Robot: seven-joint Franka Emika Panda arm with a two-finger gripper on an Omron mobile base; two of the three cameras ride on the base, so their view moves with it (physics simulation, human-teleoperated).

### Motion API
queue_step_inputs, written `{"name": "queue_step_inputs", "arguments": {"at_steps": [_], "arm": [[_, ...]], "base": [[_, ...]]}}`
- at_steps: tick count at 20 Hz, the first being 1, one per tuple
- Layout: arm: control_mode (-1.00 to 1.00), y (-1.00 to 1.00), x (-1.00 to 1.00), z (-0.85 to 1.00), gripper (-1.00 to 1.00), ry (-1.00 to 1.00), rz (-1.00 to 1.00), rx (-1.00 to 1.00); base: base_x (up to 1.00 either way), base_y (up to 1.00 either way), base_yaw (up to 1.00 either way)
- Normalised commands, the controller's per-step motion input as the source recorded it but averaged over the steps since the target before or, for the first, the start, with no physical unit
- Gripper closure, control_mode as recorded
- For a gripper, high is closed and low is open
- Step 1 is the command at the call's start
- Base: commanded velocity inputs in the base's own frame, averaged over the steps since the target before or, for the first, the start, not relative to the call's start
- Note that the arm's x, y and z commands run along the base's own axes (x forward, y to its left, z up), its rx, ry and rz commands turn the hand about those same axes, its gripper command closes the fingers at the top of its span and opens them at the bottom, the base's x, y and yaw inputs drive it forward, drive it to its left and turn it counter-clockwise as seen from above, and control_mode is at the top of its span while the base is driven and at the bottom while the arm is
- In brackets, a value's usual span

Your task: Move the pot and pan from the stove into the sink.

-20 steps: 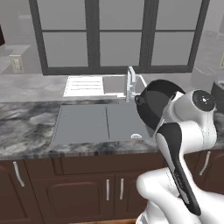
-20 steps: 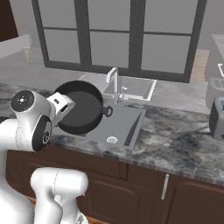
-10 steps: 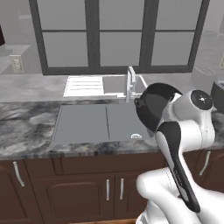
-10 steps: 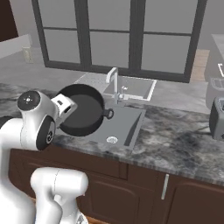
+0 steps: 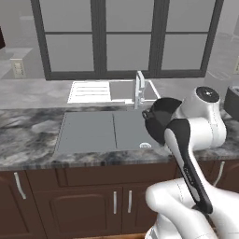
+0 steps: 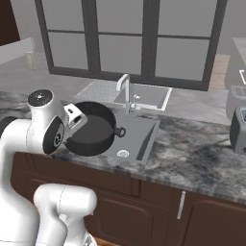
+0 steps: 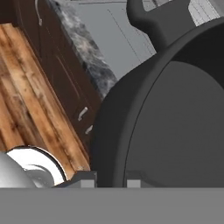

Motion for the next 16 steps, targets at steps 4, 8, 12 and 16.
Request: {"name": "queue_step_inputs", "arguments": {"at_steps": [4, 8, 12, 16], "arm": [[-1.0, 0.0, 0.03, -0.03, 1.0, 0.21, 0.0, -0.01], [-1.0, -0.01, 0.05, -0.03, 1.0, 0.16, 0.0, 0.0], [-1.0, 0.0, 0.07, -0.02, 1.0, 0.0, 0.0, 0.0], [-1.0, 0.0, 0.35, -0.13, 1.0, 0.0, 0.0, 0.0]], "base": [[0.0, 0.0, 0.0], [0.0, 0.0, 0.0], [0.0, 0.0, 0.0], [0.0, 0.0, 0.0]]}}
